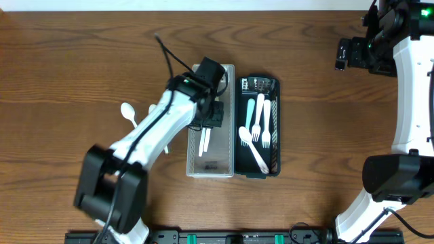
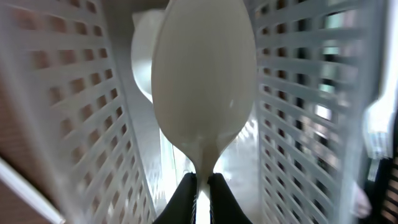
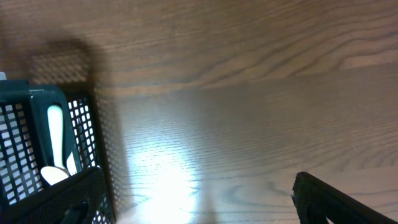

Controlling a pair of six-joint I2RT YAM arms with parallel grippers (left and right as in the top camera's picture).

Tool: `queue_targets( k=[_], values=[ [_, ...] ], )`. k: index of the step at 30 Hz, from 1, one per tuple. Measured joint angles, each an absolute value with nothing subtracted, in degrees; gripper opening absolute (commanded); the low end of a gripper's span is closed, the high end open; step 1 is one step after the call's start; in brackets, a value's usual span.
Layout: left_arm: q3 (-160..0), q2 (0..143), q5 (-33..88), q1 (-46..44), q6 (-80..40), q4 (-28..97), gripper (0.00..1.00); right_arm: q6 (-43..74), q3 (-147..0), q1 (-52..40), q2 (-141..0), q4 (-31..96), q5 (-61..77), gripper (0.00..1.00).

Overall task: Pack container
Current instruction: 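Place the second spoon in the grey basket and release, then reach the left gripper to a third white spoon and grasp it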

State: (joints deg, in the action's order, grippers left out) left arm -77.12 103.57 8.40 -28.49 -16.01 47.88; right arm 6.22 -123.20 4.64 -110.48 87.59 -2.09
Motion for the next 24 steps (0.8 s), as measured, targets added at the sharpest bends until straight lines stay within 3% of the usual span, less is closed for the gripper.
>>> queue_targets(
  k=[2, 8, 13, 19, 24],
  values=[
    [-77.1, 105.2, 8.4, -28.5, -15.8, 47.7, 0.07, 6.2, -123.2, 4.6, -110.5, 87.6, -2.1, 0.99],
    [-78.1, 104.6, 8.4, -28.2, -13.5, 50.6, 0.27, 6.2, -123.2, 4.6, -110.5, 87.6, -2.1, 0.99],
    [-84.4, 100.6, 5.7, -26.2, -11.9, 56.1, 0.54, 6.2, -123.2, 4.6, -110.5, 87.6, -2.1, 0.99],
    [-90.5, 88.0, 0.4, -17.3, -10.4, 59.4, 0.56, 6.2, -123.2, 4.6, -110.5, 87.6, -2.1, 0.99],
    [-90.9, 82.3, -2.2, -4.3, -11.7, 61.4, 0.54, 6.2, -123.2, 4.6, -110.5, 87.4, -2.1, 0.99]
  ],
)
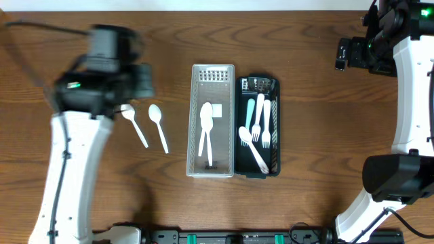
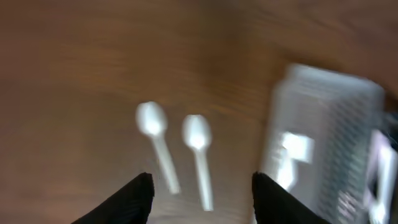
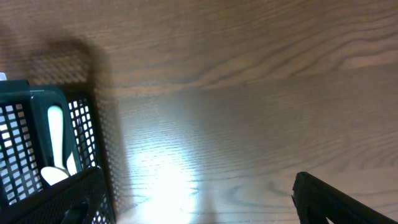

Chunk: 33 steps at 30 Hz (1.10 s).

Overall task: Pack container
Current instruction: 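Reach the left gripper to a third white spoon and grasp it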

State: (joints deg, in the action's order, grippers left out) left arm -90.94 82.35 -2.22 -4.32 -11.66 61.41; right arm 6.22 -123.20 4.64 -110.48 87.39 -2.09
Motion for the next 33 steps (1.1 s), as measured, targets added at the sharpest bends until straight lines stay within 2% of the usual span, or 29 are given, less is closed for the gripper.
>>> queue_targets(
  k=[3, 9, 19, 33],
  values=[
    [-90.0, 83.9, -2.5, 2.8, -13.1, 62.0, 0.55, 6.2, -123.2, 4.6, -110.5, 87.2, -2.1, 0.99],
    [-84.2, 93.1, -2.2, 8.3, -14.0, 60.5, 0.56, 6.2, -123.2, 4.6, -110.5, 87.2, -2.1, 0.99],
    [-80.9, 111.0, 1.5, 8.4, -13.9, 55.7, 0.56, 6.2, -123.2, 4.6, -110.5, 87.2, -2.1, 0.99],
    [-80.9, 118.7, 5.7, 8.4, -11.2, 52.2, 0.57, 6.2, -123.2, 4.6, -110.5, 87.4, -2.1, 0.99]
  ],
)
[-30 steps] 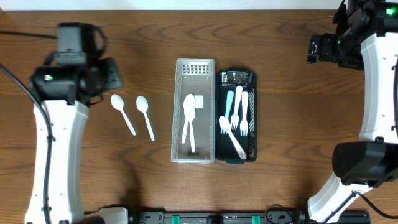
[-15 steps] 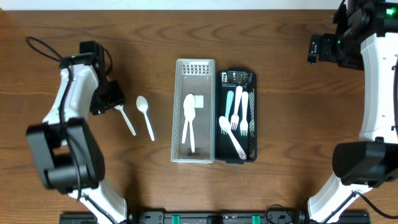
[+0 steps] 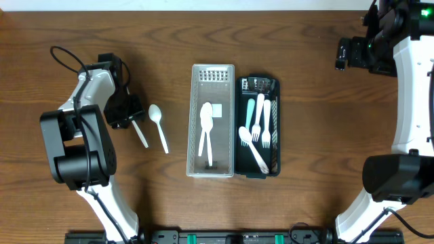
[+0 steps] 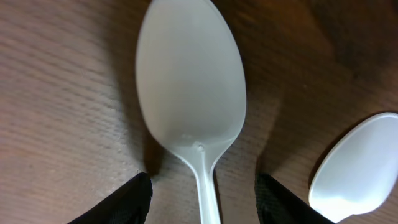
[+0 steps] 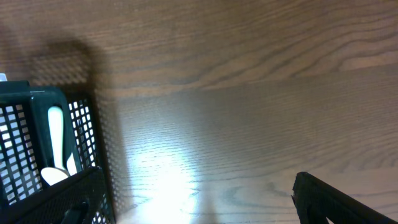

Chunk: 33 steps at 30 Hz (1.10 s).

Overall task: Pack container
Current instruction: 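Reach the left gripper to a third white spoon and grasp it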

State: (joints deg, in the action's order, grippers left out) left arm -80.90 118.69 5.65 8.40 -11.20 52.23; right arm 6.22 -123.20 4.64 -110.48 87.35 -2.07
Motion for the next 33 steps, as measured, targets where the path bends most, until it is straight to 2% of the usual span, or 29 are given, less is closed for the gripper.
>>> queue_targets(
  k=[4, 8, 14, 15, 17, 28, 33],
  values=[
    [-80.9, 118.9, 5.9, 8.4, -10.5, 52.2, 0.52, 6.2, -123.2, 4.6, -110.5, 87.4, -2.1, 0.99],
    [-80.9, 118.9, 6.0, 8.4, -10.6, 52.2, 0.24, 6.2, -123.2, 4.6, -110.5, 87.4, -2.1, 0.99],
    [-80.9, 118.9, 6.1, 8.4, -10.1, 52.5, 0.19, 6.2, -123.2, 4.6, -110.5, 87.4, -2.1, 0.99],
    [-80.9, 118.9, 6.1, 8.4, -10.1, 52.5, 0.12, 6.2, -123.2, 4.6, -110.5, 87.4, -2.1, 0.99],
    [-80.9, 118.9, 6.0, 8.4, -10.3, 52.6, 0.06, 6.2, -123.2, 4.6, -110.5, 87.4, -2.1, 0.99],
    [-80.9, 118.5, 6.1, 8.4, -9.6, 56.6, 0.06, 6.2, -123.2, 4.6, -110.5, 87.4, -2.1, 0.99],
    [-81.8, 111.0, 6.0, 6.6, -9.1, 63.0, 0.06, 6.2, -123.2, 4.6, -110.5, 87.4, -2.1, 0.99]
  ],
)
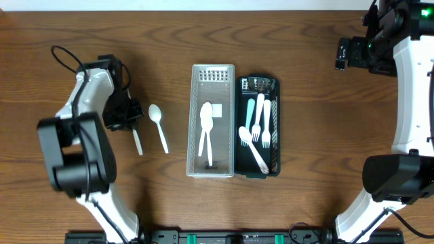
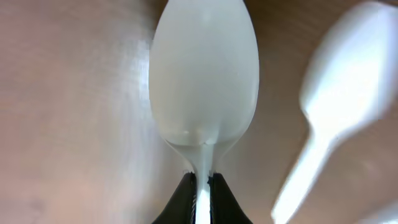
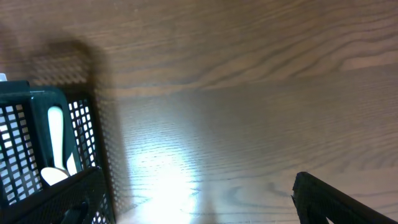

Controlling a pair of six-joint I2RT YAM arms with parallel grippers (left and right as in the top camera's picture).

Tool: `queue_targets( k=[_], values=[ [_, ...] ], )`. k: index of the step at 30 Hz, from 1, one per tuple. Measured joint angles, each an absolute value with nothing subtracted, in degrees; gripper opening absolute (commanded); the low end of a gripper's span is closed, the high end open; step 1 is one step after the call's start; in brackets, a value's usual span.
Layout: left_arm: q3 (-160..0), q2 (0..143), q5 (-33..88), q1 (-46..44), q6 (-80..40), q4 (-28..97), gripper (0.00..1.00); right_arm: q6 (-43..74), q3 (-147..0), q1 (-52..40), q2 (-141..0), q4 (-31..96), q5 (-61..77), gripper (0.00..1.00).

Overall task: Pack container
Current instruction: 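Reach the left gripper to a third white spoon and grasp it, then lower the third spoon into the grey basket and release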

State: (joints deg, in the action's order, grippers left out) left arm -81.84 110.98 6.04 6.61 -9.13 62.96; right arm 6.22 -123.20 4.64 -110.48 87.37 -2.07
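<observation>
My left gripper (image 1: 127, 119) (image 2: 200, 186) is shut on the neck of a white plastic spoon (image 2: 204, 81), whose handle (image 1: 137, 141) sticks out toward the table's front. A second white spoon (image 1: 157, 116) (image 2: 339, 87) lies on the wood just to its right. The clear white basket (image 1: 192, 122) at mid-table holds two white spoons. Beside it, the black mesh basket (image 1: 278, 129) (image 3: 25, 137) holds forks and spoons. My right gripper (image 1: 344, 54) (image 3: 199, 205) hangs open and empty at the far right, over bare wood.
The two baskets stand side by side, touching, in the middle of the wooden table (image 1: 325, 135). The left arm's cable (image 1: 64, 53) loops over the table at far left. A black rail (image 1: 224, 237) runs along the front edge.
My left gripper stood open astride the leftmost spoon; it is now shut on the spoon's neck, and the handle has swung a little toward the front. The right arm has not moved.
My left gripper was inside the white basket, shut on a spoon. Then it was open out to the left above two spoons on the table, with that spoon lying in the basket. Later it straddled the leftmost spoon, and now it grips it.
</observation>
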Motion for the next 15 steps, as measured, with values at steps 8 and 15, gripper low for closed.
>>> queue_targets(
  k=[8, 15],
  values=[
    [-89.0, 89.0, 6.1, -10.7, -11.0, 64.2, 0.06, 6.2, -123.2, 4.6, -110.5, 87.4, -2.0, 0.99],
    [-89.2, 91.2, 6.6, -26.1, -14.9, 59.9, 0.06, 6.2, -123.2, 4.6, -110.5, 87.4, -2.0, 0.99]
  ],
)
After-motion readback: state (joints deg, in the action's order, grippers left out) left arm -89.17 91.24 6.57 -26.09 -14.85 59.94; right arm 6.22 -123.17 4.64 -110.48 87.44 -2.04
